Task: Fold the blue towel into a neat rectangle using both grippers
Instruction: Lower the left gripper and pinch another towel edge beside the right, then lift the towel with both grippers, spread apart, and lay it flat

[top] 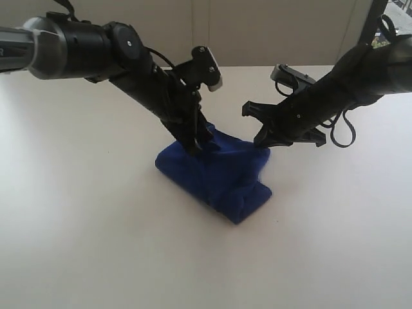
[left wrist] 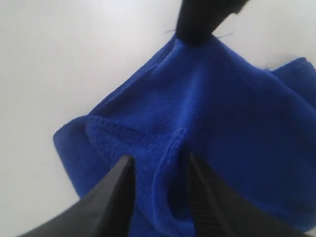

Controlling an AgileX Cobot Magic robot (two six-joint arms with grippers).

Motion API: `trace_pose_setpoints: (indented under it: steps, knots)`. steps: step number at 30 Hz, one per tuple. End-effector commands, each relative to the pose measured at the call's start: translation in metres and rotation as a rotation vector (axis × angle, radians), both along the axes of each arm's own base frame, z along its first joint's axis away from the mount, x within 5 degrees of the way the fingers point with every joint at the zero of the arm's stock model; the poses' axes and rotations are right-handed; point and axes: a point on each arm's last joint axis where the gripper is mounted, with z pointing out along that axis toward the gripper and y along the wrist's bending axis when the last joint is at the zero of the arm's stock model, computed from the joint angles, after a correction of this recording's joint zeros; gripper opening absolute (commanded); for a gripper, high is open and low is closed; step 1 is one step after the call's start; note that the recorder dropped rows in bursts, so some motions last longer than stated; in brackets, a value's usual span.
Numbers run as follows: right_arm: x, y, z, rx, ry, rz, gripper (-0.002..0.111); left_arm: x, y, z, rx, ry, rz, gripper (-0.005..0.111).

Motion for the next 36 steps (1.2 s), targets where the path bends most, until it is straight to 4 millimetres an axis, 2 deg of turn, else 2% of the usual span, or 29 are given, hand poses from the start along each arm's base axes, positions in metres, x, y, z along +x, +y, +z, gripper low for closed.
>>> trace_pose_setpoints:
  steps: [1, 6, 14, 18, 20, 21, 24, 25, 27, 28, 30, 31, 36]
  knots:
    - [0.001, -0.002, 0.0, 0.0, -0.006, -0.003, 0.0, -0.009, -0.016, 0.003, -0.005, -0.033, -0.064, 0.053]
    - [0.001, -0.003, 0.0, -0.001, -0.008, -0.004, 0.0, -0.011, -0.021, -0.004, 0.019, -0.043, -0.115, 0.053]
    - [0.0, -0.001, 0.0, 0.004, 0.0, -0.004, 0.0, -0.002, -0.027, -0.037, 0.058, -0.058, -0.115, 0.053]
    - [0.0, -0.001, 0.0, 0.005, 0.001, -0.003, 0.0, 0.001, -0.027, -0.04, 0.059, -0.09, -0.118, 0.05]
    - [0.0, -0.001, 0.0, 0.005, 0.001, -0.003, 0.0, 0.002, -0.028, -0.04, 0.057, -0.106, -0.112, 0.037]
    - [0.0, -0.001, 0.0, 0.005, 0.001, -0.003, 0.0, 0.003, -0.028, -0.039, 0.054, -0.116, -0.106, 0.027]
    - [0.0, -0.001, 0.0, 0.005, 0.001, -0.003, 0.0, 0.004, -0.028, -0.039, 0.053, -0.119, -0.104, 0.013]
    - [0.0, -0.001, 0.0, 0.005, 0.001, -0.003, 0.0, 0.004, -0.028, -0.039, 0.052, -0.118, -0.102, 0.004]
    - [0.001, -0.001, 0.0, 0.003, -0.005, -0.008, 0.0, 0.003, -0.028, -0.038, 0.043, -0.106, -0.085, 0.0]
    - [0.001, -0.001, 0.0, 0.0, -0.012, -0.013, 0.0, 0.003, -0.027, -0.034, 0.02, -0.085, -0.047, 0.0]
    - [0.002, -0.003, 0.004, -0.011, -0.037, -0.009, 0.0, 0.001, -0.025, -0.011, -0.05, -0.057, 0.047, 0.0]
    - [0.001, -0.005, 0.015, -0.035, -0.07, 0.012, 0.0, -0.001, -0.018, 0.01, -0.105, -0.036, 0.114, 0.0]
    - [-0.016, -0.012, 0.077, -0.114, -0.221, 0.107, 0.0, -0.011, 0.022, 0.075, -0.264, 0.147, 0.353, 0.0]
